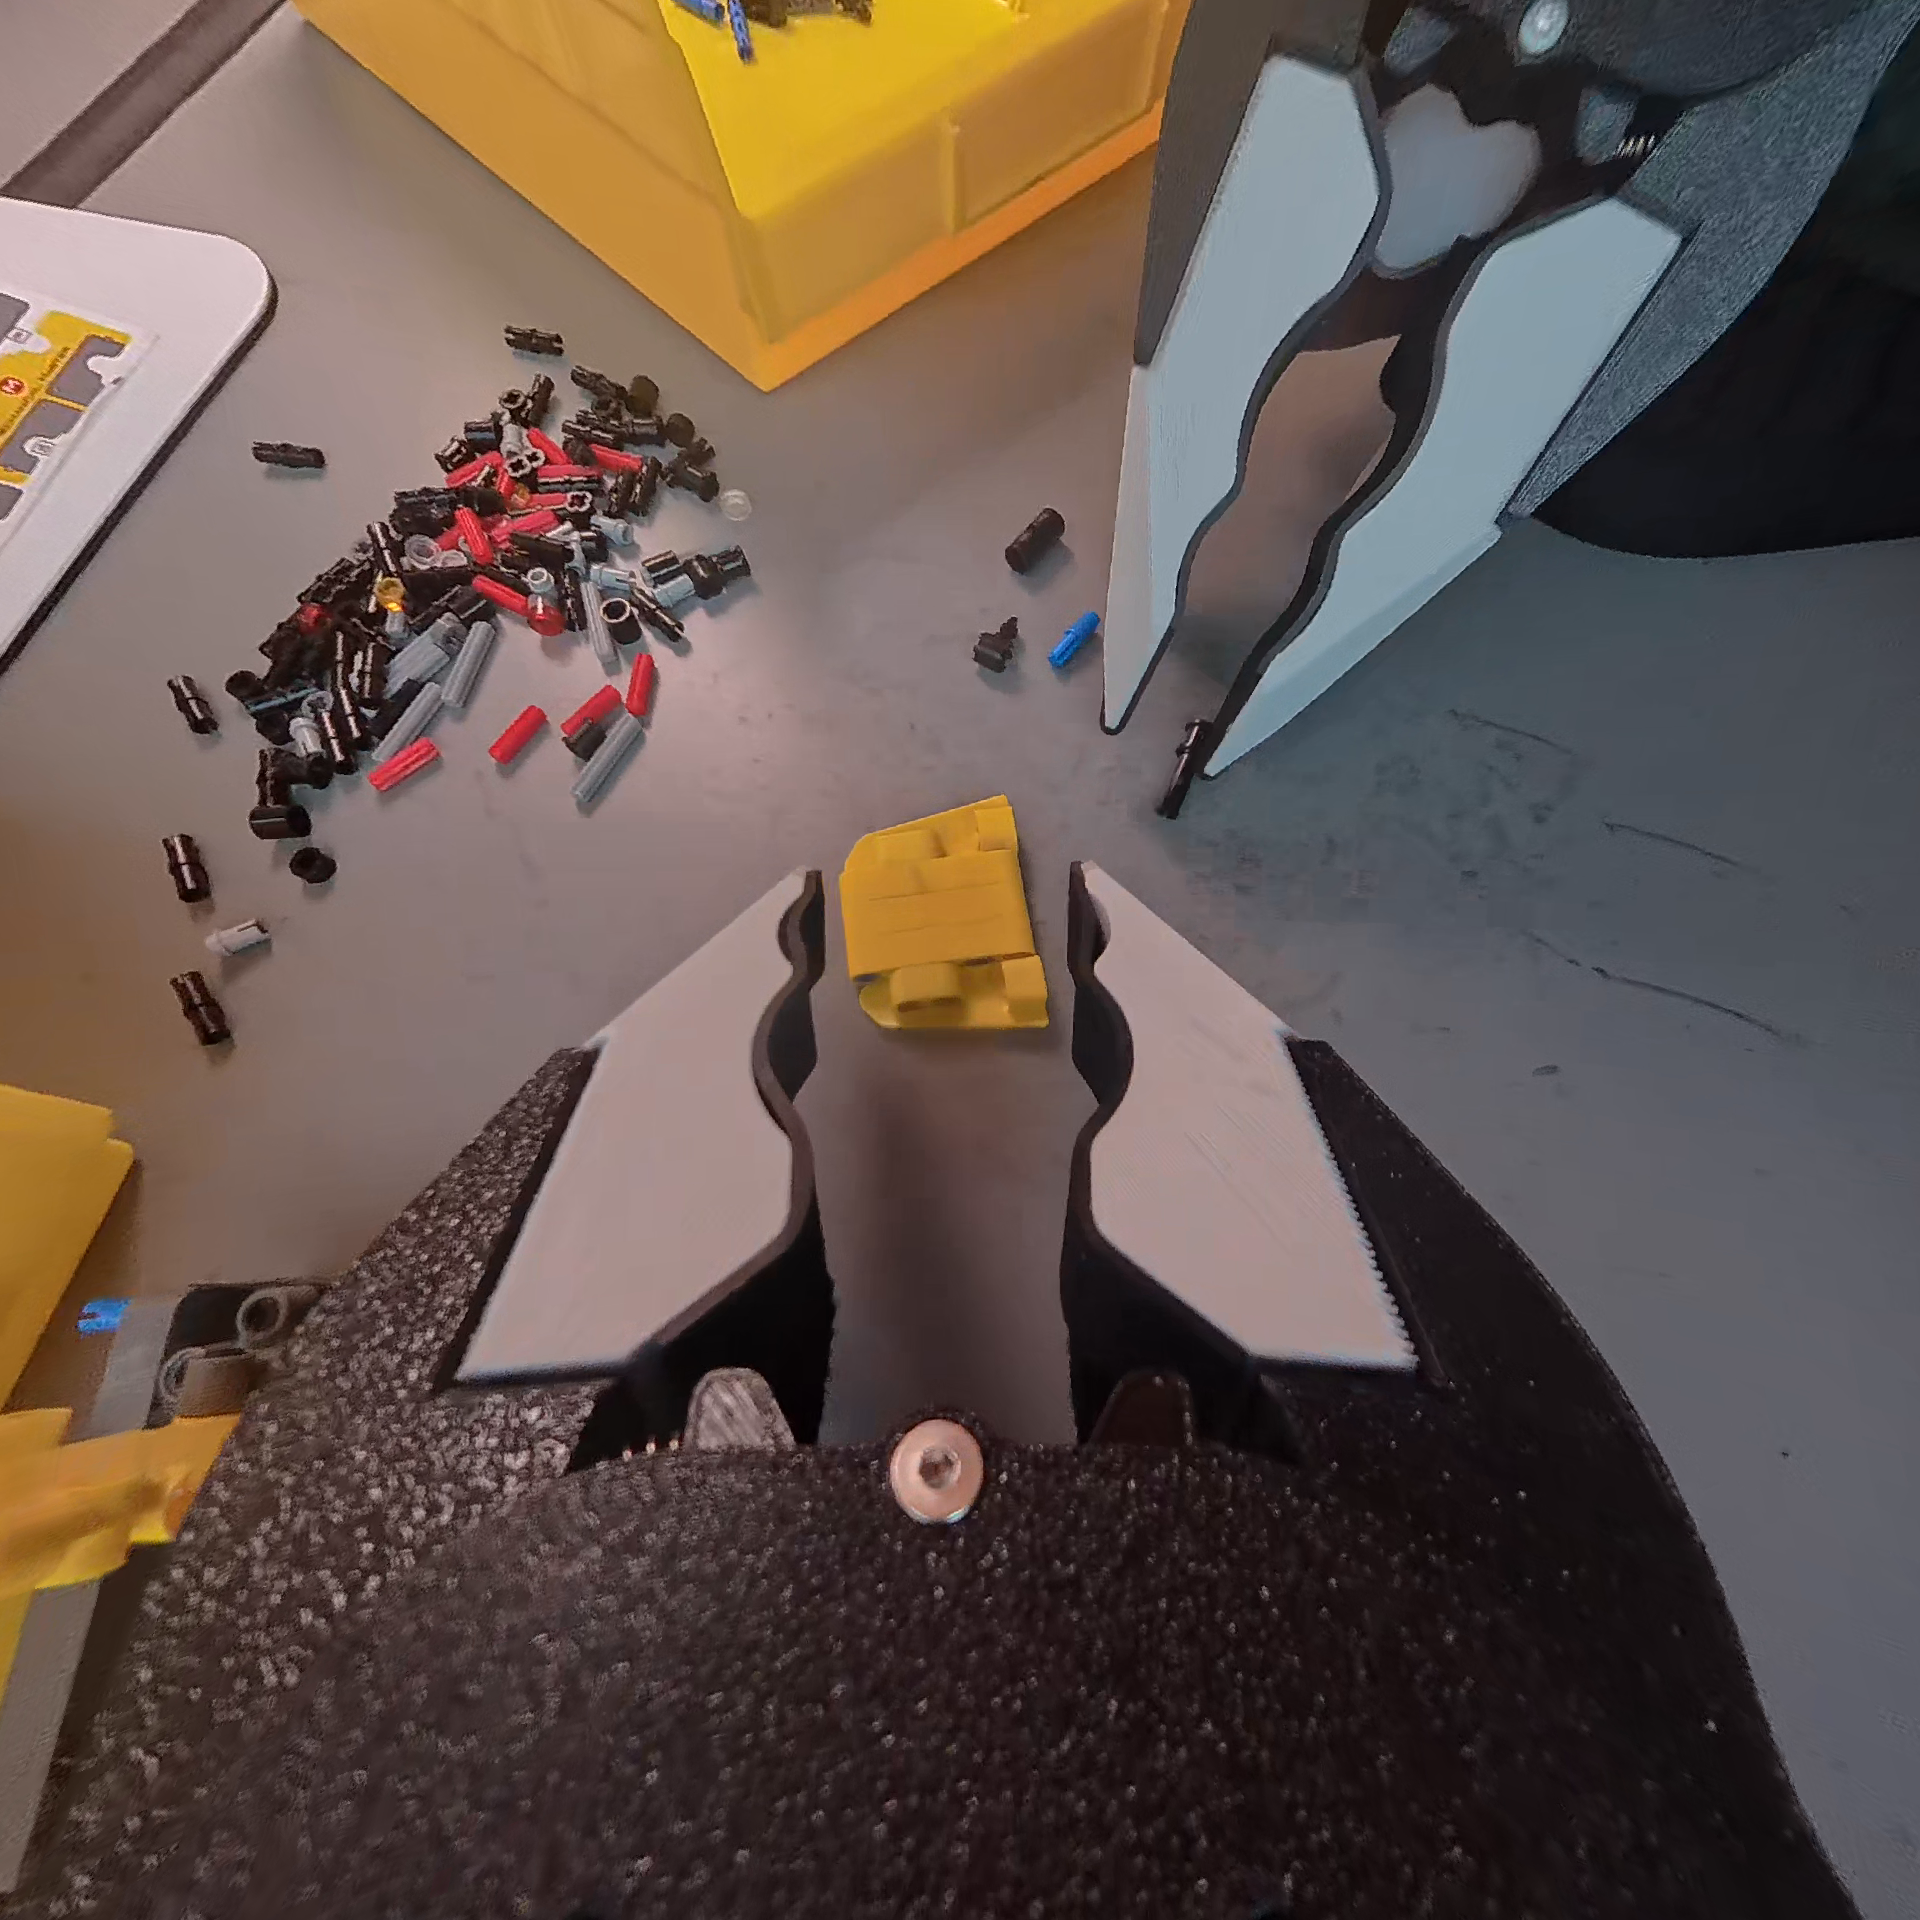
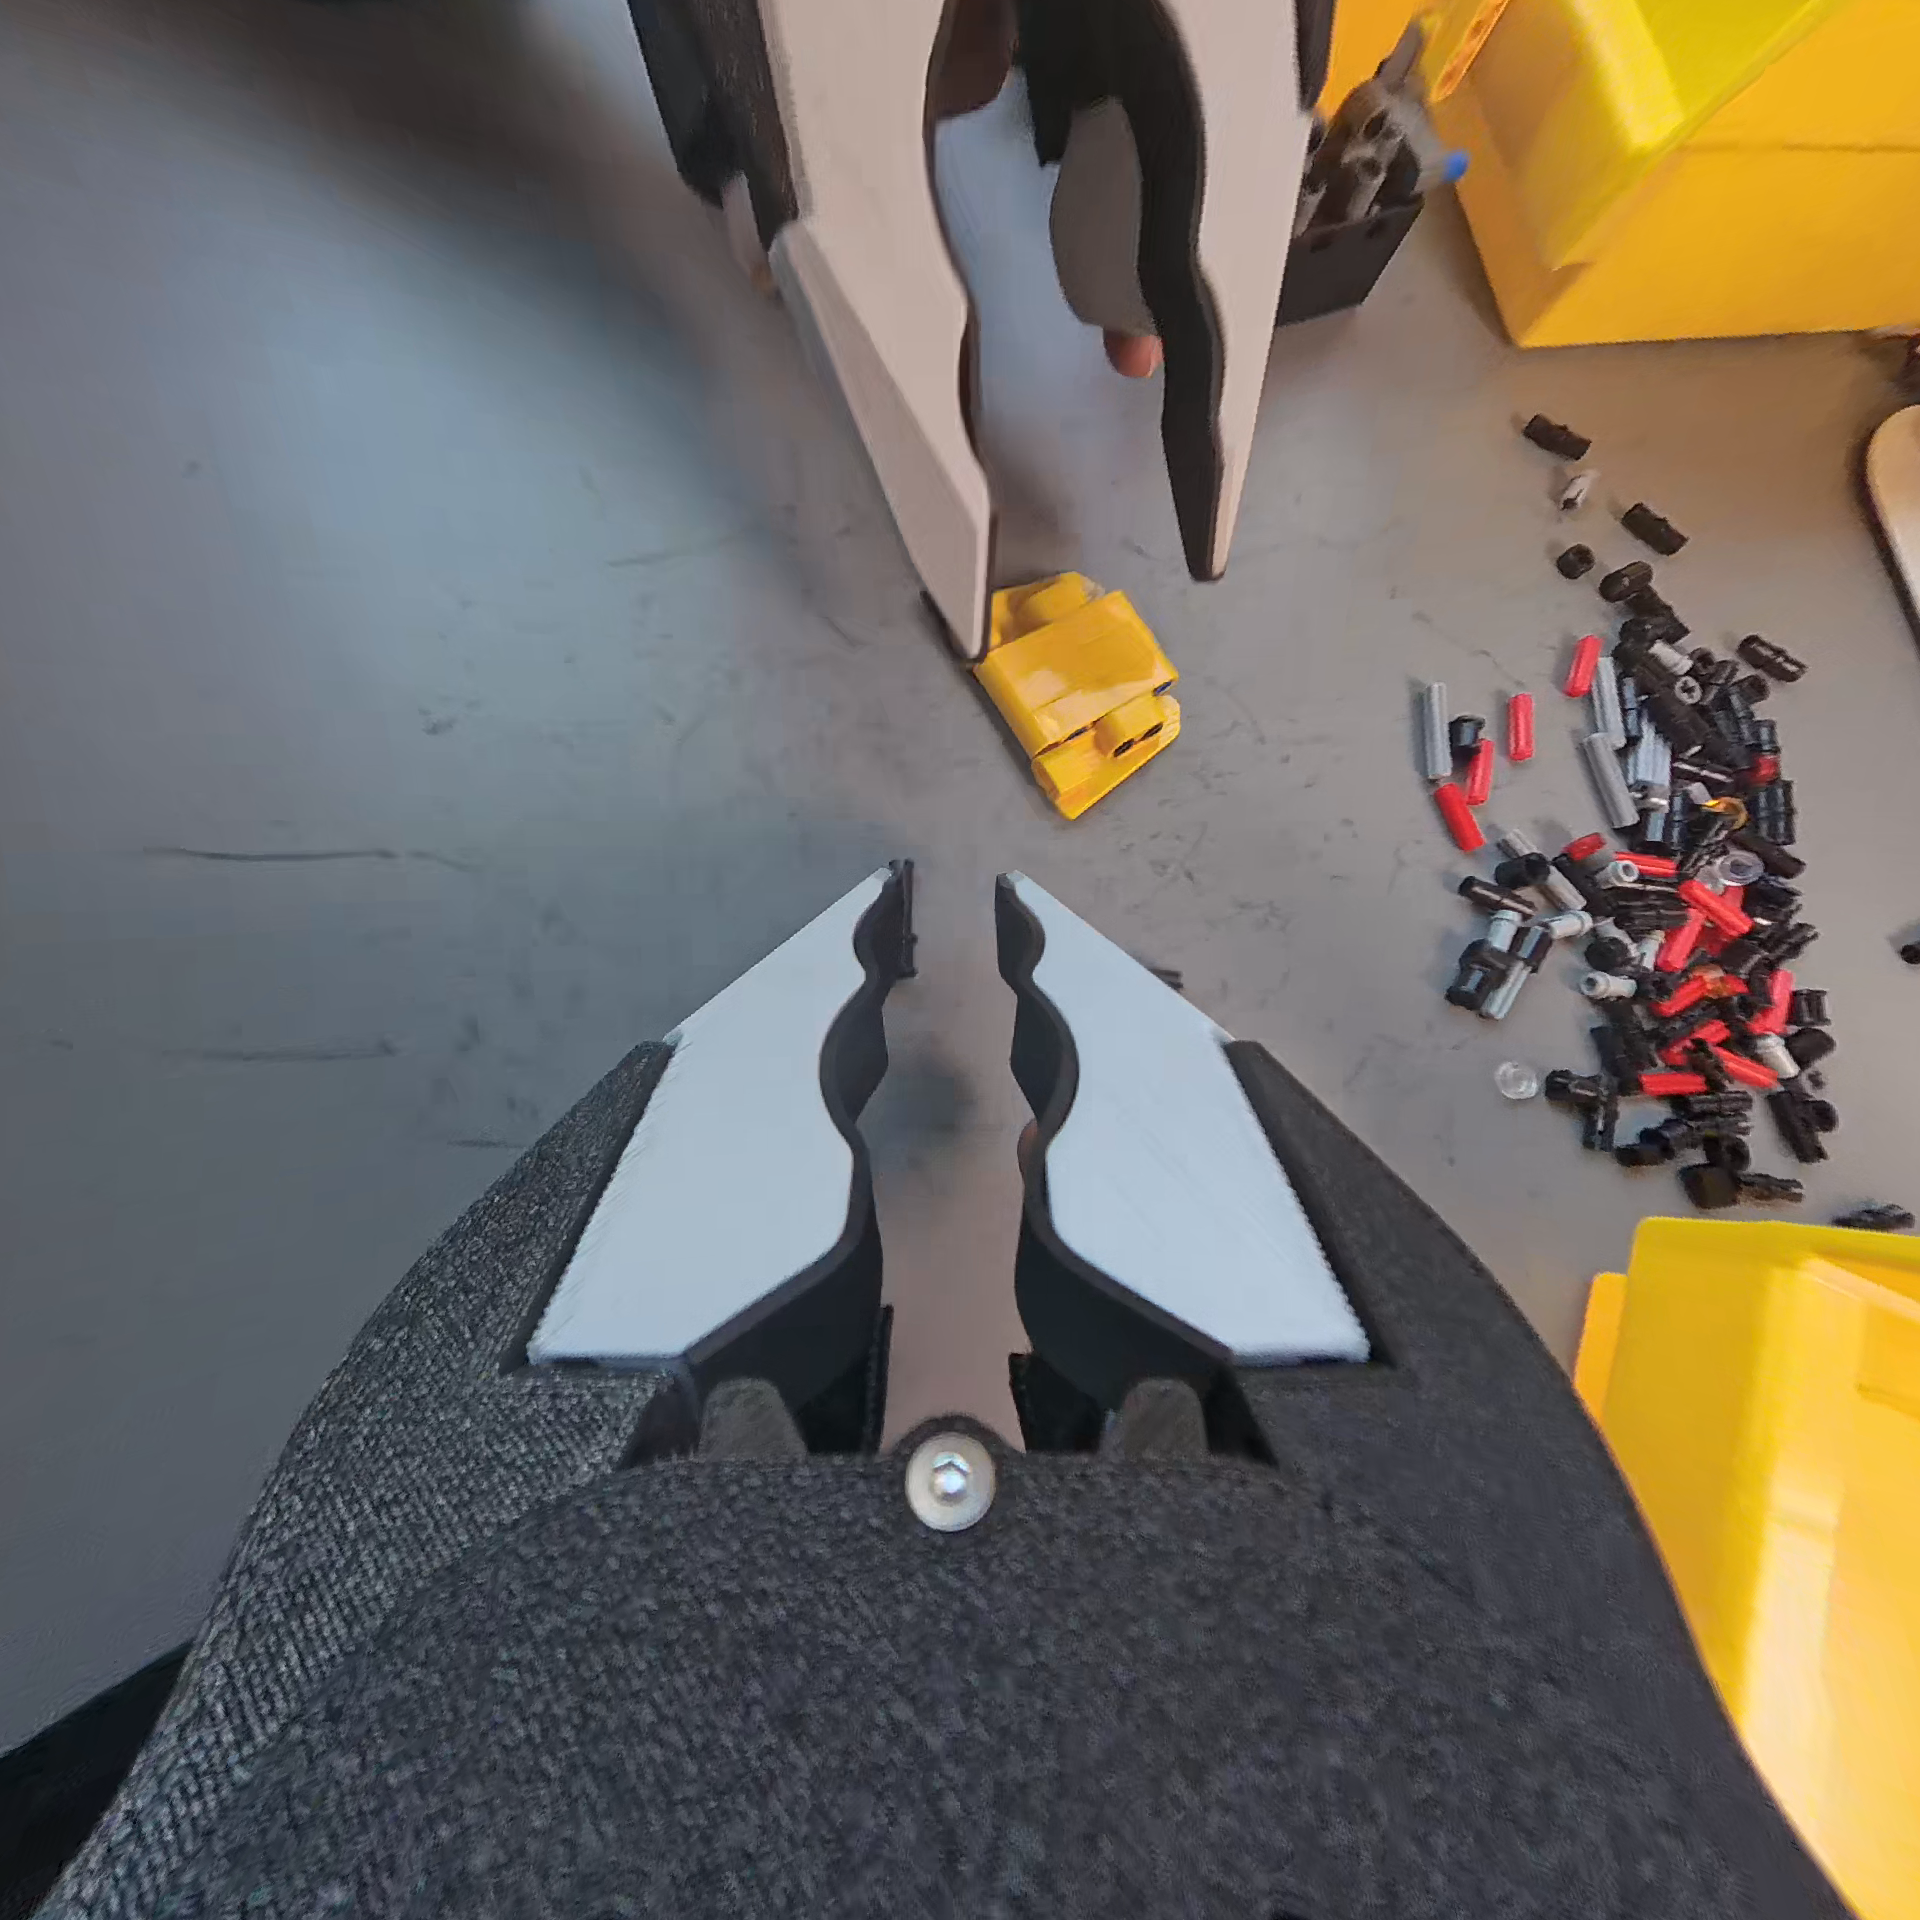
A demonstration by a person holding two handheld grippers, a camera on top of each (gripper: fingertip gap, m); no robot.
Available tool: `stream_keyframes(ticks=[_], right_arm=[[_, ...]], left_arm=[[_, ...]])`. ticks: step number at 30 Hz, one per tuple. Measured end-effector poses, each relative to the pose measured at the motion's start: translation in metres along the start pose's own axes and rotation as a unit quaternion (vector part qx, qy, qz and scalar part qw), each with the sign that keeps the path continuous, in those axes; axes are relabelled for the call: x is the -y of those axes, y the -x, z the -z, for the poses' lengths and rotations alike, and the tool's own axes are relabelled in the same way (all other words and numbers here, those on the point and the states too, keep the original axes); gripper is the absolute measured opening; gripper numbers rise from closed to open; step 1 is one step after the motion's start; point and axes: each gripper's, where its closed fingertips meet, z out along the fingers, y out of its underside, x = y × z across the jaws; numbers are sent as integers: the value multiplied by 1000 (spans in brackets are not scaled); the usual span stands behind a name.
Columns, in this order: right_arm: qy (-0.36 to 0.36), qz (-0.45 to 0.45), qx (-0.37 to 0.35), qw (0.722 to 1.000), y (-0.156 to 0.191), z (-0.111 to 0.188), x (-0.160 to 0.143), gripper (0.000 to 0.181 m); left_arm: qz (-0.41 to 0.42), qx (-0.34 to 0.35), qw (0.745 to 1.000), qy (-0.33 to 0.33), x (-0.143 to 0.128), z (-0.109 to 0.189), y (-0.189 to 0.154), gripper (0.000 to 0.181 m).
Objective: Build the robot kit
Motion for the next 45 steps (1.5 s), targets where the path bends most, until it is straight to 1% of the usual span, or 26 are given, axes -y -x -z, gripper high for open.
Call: stream_keyframes(ticks=[4, 7, 9, 12, 13, 15, 16, 18, 21, 27, 30, 34, 36, 40, 43, 45], right_arm=[[-82, -30, -37, 996, -19, 13, 24, 18], [-125, -59, -75, 988, -38, 23, 32, 21], [-144, -85, -80, 983, -44, 26, 35, 28], [-154, -101, -81, 980, -47, 27, 36, 43], [-153, -100, -87, 979, -49, 27, 35, 46], [-151, -97, -102, 979, -54, 28, 33, 46], [-150, -96, -105, 978, -55, 29, 32, 45], [-152, -94, -110, 978, -59, 32, 30, 38], [-146, -87, -118, 978, -61, 34, 25, 30], [-119, -82, -114, 983, -62, 33, 15, 30], [-102, -81, -118, 984, -64, 34, 7, 30], [-74, -80, -115, 987, -64, 36, -5, 29], [-58, -75, -122, 988, -66, 36, -12, 26], [-34, -68, -123, 990, -66, 39, -21, 22], [-18, -67, -102, 992, -58, 39, -28, 20], [0, -66, -76, 995, -49, 35, -35, 20]], left_arm=[[2, -8, 999, 51, -11, -8, -1, 58], [12, -16, 997, 69, -14, -14, -2, 68], [16, -23, 997, 75, -15, -16, -2, 68], [11, -24, 997, 77, -15, -15, 1, 63], [12, -23, 997, 76, -16, -15, 2, 61], [11, -18, 997, 75, -18, -13, 5, 53], [7, -16, 997, 76, -19, -11, 6, 49], [-5, -16, 997, 80, -23, -7, 7, 40], [-18, -23, 996, 79, -27, -2, 7, 39], [-51, -21, 997, 62, -27, 3, 6, 40], [-47, -28, 998, 20, -14, 6, 0, 43], [-25, -18, 998, -63, 14, 12, -5, 44], [-20, -20, 996, -81, 21, 13, -11, 44], [-37, -18, 997, -59, 17, 8, -21, 42], [-45, -30, 998, -38, 9, 2, -29, 34], [-54, -36, 998, -25, 5, -2, -34, 29]])
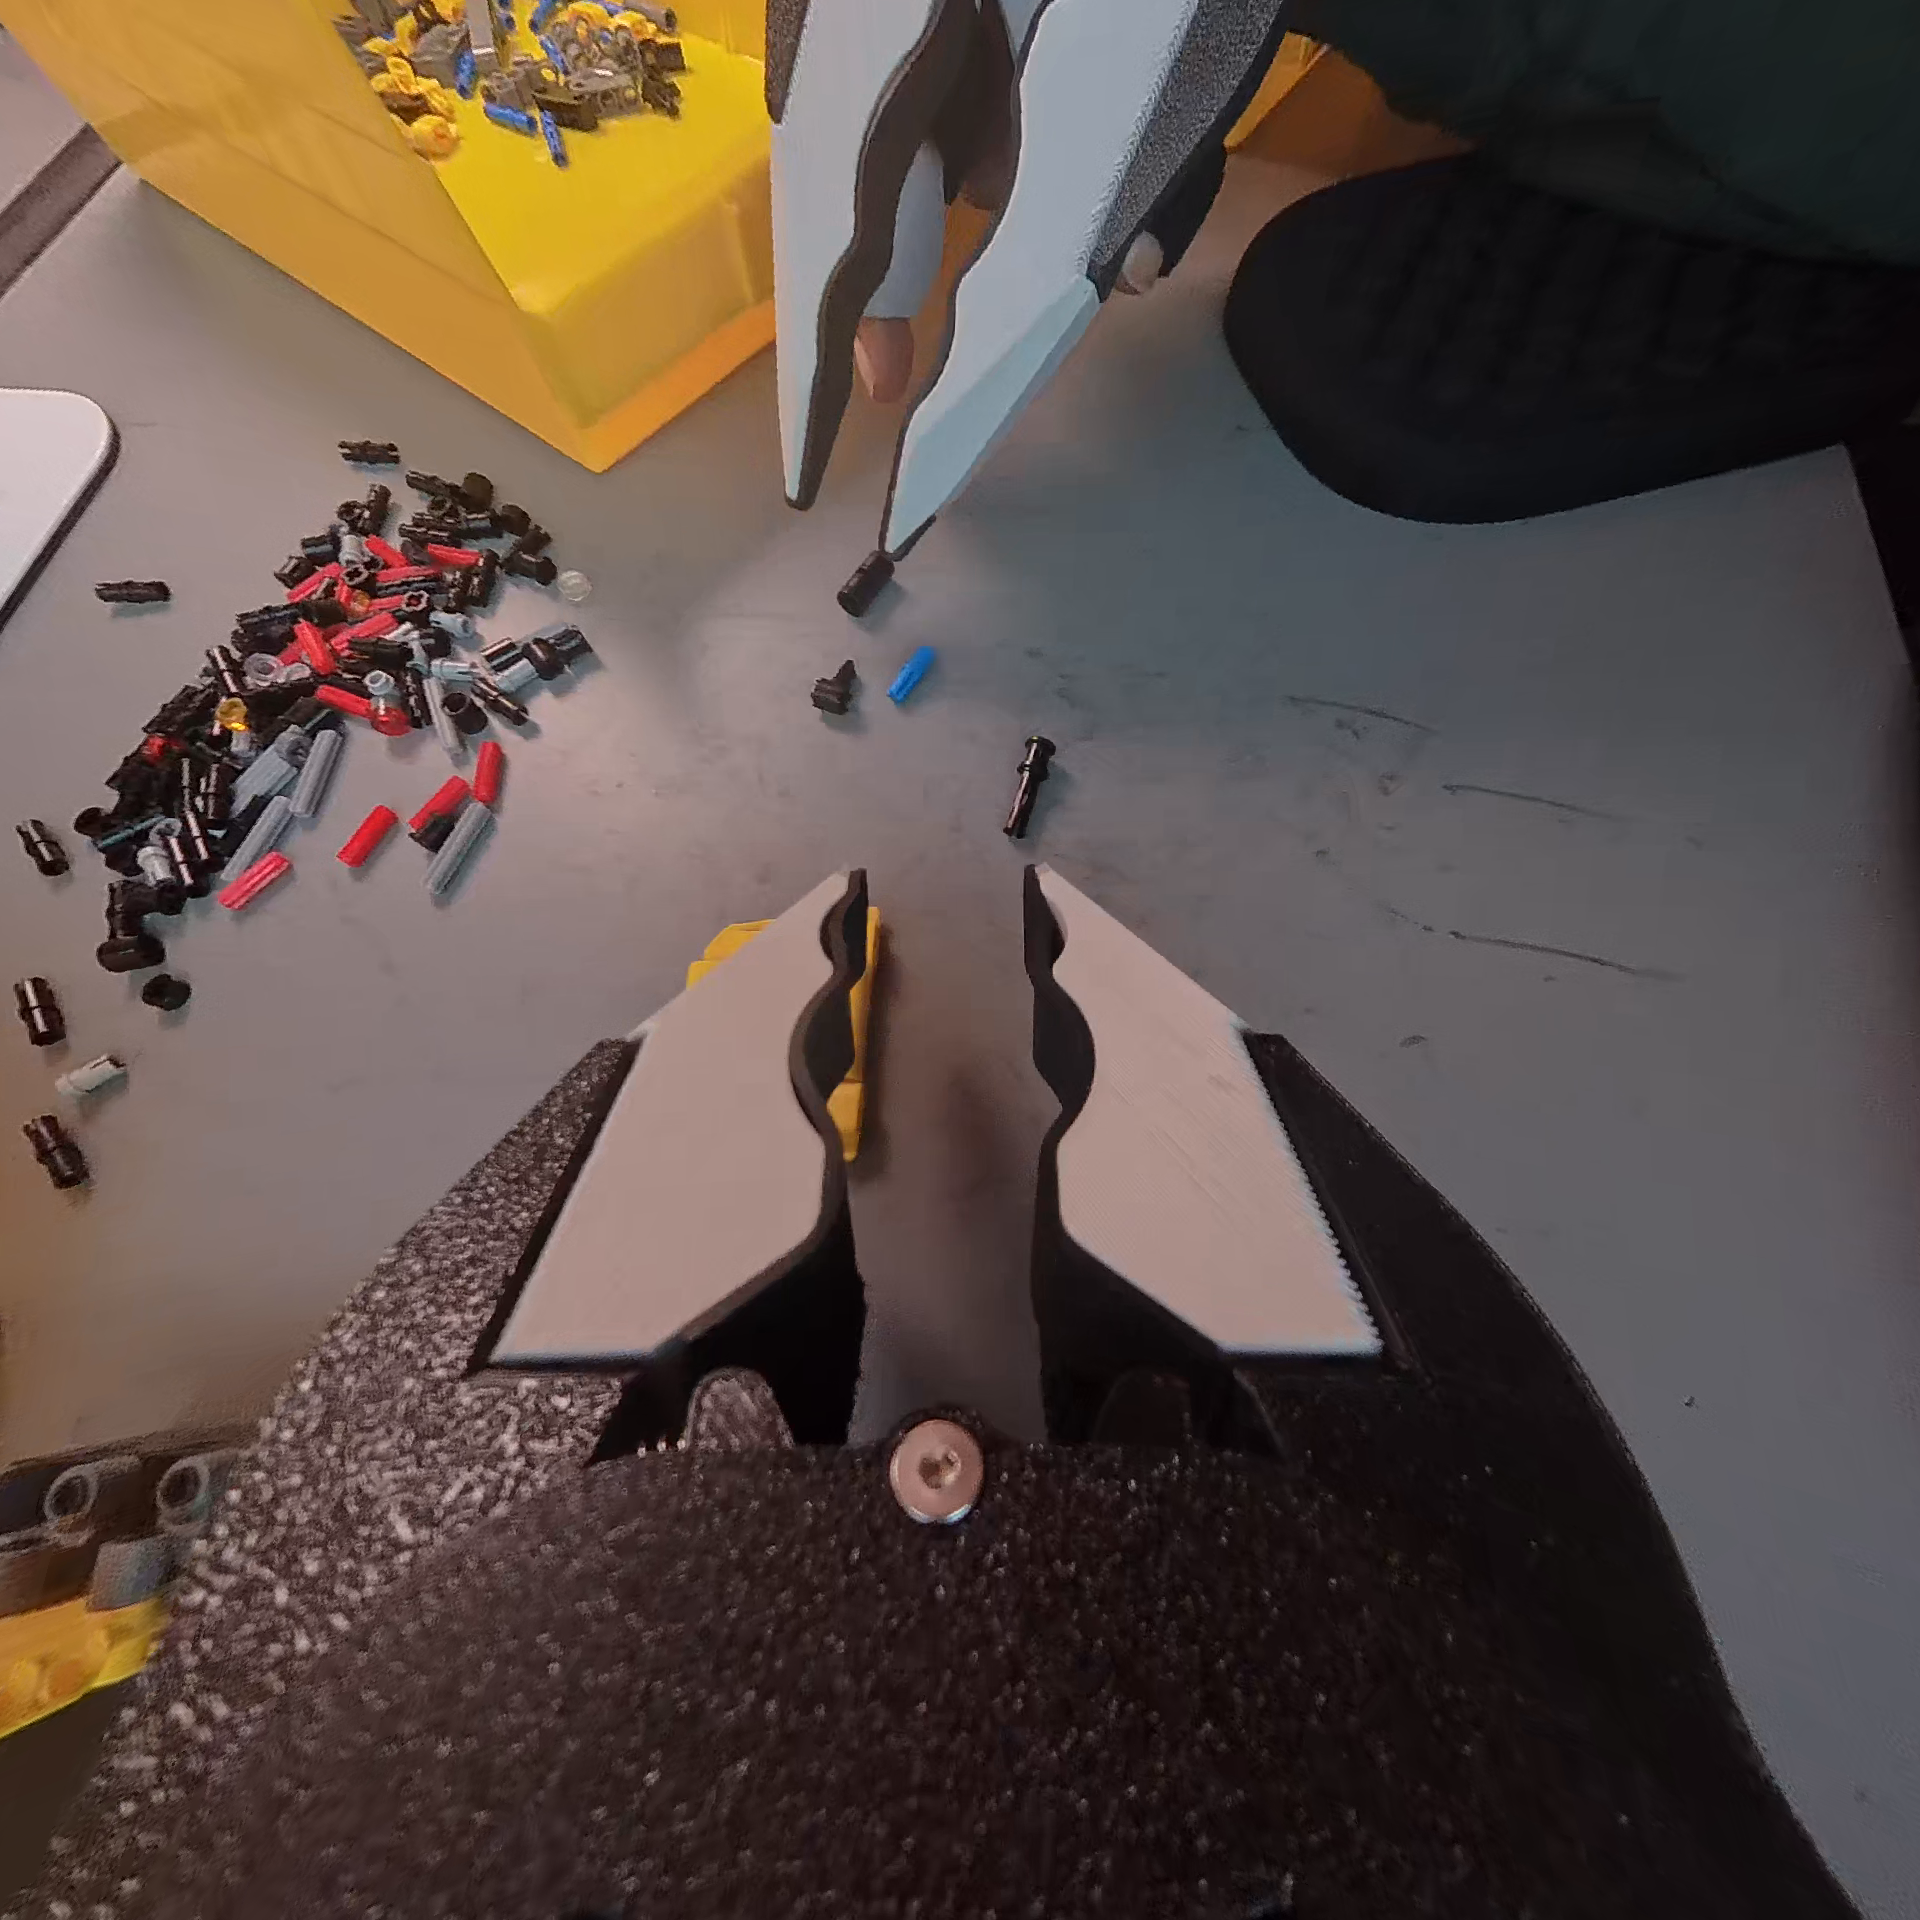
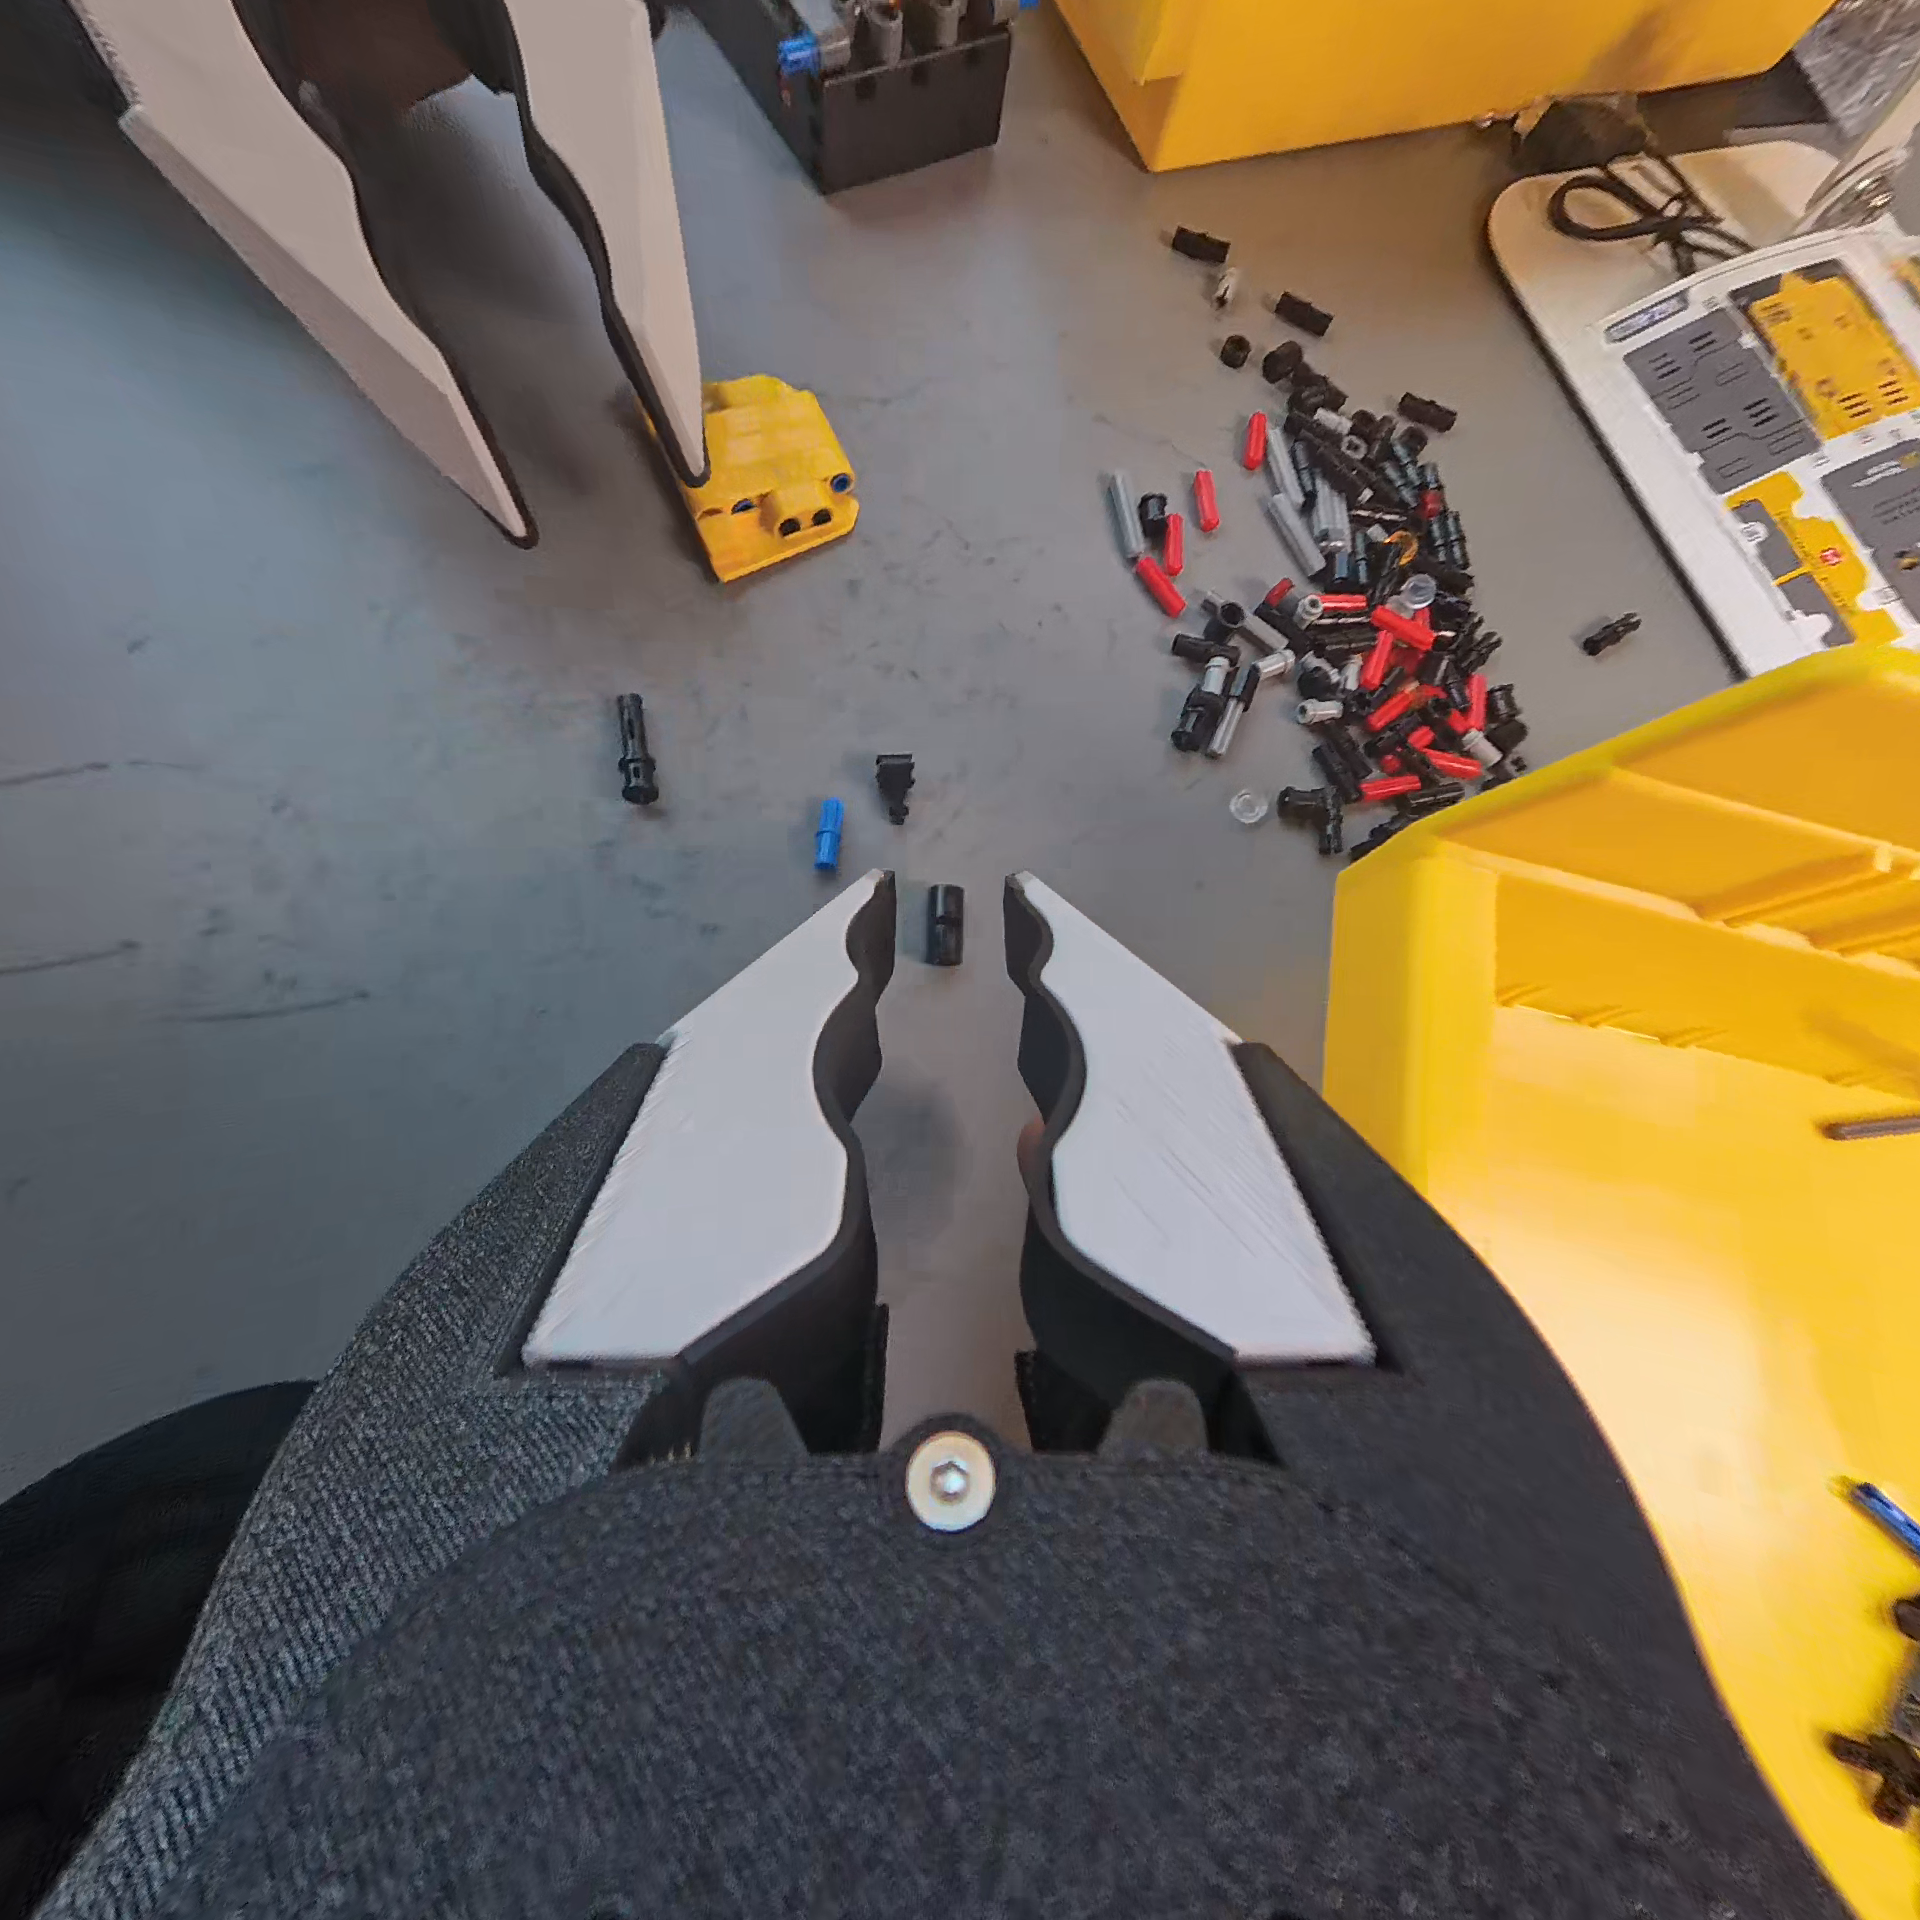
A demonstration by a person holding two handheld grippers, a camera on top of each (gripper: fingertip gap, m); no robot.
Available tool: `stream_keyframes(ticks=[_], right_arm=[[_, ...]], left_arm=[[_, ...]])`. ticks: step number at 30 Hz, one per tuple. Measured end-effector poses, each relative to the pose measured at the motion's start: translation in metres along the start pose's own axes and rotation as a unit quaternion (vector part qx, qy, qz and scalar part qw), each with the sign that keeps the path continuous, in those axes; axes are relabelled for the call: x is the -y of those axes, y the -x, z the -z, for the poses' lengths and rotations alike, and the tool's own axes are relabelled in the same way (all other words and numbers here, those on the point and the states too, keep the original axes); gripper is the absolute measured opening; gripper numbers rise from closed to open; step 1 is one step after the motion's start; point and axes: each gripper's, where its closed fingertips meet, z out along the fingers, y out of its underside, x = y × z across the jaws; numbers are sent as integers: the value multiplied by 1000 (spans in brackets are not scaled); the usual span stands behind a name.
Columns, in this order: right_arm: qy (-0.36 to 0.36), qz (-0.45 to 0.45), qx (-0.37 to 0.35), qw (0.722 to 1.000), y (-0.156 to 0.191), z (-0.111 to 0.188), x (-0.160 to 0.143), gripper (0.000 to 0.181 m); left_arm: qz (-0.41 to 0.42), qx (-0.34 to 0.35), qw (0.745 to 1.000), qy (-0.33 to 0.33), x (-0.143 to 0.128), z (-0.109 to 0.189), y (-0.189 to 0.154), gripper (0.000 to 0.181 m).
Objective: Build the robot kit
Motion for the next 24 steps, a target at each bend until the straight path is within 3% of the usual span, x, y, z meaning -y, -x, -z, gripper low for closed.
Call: stream_keyframes(ticks=[11, 15, 17, 19, 24], right_arm=[[33, 6, -9, 999, -1, -6, -12, 19], [41, 3, 7, 999, 4, -10, -14, 6], [14, 27, 2, 1000, 8, -6, 0, 6], [-61, 41, 28, 997, 24, 2, 31, 7], [-131, 49, 133, 981, 74, 3, 62, 7]], left_arm=[[-10, -2, 1000, 22, -4, -8, -6, 26], [-5, 1, 1000, 15, -3, -6, -4, 26], [6, -5, 1000, 1, 1, -4, -5, 27], [27, -22, 999, -29, 11, 0, -9, 29], [28, -63, 993, -96, 33, 14, -21, 34]])
